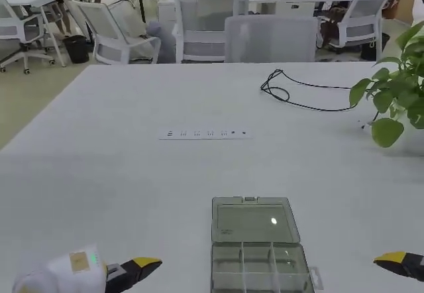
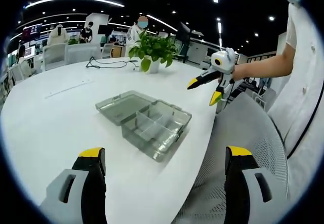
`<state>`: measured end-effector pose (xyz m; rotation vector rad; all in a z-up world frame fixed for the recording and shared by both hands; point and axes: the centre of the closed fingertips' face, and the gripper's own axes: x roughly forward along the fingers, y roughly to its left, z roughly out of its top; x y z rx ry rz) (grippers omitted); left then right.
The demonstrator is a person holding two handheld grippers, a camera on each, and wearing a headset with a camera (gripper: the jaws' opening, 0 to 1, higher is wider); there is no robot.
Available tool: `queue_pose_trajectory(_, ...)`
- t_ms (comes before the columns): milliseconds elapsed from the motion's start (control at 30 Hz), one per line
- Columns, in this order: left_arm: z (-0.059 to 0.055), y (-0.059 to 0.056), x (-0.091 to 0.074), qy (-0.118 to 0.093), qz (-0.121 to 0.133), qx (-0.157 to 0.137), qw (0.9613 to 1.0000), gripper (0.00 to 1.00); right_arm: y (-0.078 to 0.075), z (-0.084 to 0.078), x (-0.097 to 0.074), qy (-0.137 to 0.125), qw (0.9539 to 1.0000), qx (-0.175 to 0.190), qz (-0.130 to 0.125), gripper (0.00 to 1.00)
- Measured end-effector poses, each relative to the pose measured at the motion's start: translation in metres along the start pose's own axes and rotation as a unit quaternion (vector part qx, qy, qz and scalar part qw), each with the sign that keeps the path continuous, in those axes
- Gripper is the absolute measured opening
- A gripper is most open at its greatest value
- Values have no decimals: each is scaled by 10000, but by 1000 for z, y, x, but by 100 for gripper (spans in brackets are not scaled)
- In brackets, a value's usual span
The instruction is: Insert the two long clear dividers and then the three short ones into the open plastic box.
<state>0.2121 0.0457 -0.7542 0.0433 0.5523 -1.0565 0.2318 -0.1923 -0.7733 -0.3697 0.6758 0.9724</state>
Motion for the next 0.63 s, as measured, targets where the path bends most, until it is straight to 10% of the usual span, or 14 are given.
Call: queue_pose_trajectory(633,-1,3,7,-35,23,-42,10000,100,-6,-8,0,36,9999,87,-58,74)
